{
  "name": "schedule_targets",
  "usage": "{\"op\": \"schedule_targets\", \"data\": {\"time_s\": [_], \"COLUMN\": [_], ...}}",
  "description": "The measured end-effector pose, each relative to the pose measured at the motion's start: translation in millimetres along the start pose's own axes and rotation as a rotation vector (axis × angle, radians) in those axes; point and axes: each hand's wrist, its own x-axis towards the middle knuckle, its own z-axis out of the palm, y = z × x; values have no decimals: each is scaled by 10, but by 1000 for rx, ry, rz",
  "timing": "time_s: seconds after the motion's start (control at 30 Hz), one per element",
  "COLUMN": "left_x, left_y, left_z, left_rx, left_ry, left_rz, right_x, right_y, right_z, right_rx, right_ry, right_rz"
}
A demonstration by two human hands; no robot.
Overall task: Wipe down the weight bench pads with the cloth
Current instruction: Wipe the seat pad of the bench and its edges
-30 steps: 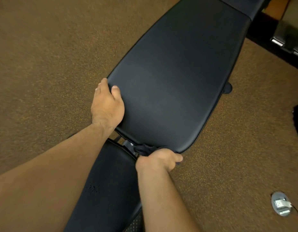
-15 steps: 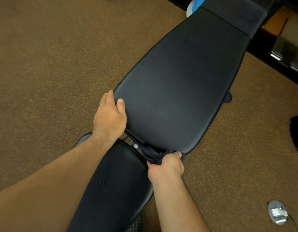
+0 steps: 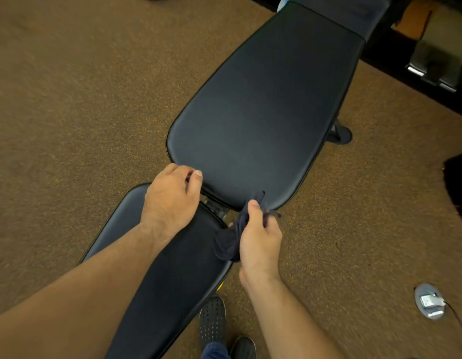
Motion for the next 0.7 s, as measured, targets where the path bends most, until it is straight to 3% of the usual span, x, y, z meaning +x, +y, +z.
{"op": "schedule_targets", "data": {"time_s": [0.13, 0.23, 0.5, 0.7], "left_x": [-291, -470, -695, -595], "left_y": [-59, -157, -428, -701], "left_z": [-107, -240, -346, -363], "left_rx": [65, 138, 318, 282], "left_ry": [-75, -111, -143, -130], "left_rz": [-19, -18, 61, -51], "right_x": [-107, -176, -241, -177], "right_y": [57, 102, 429, 611], "right_z": [-259, -313, -185, -144], "right_rx": [-495, -702, -1186, -1341], "right_ry": [-146, -238, -449, -395], "right_rz": [-383, -579, -567, -592]}}
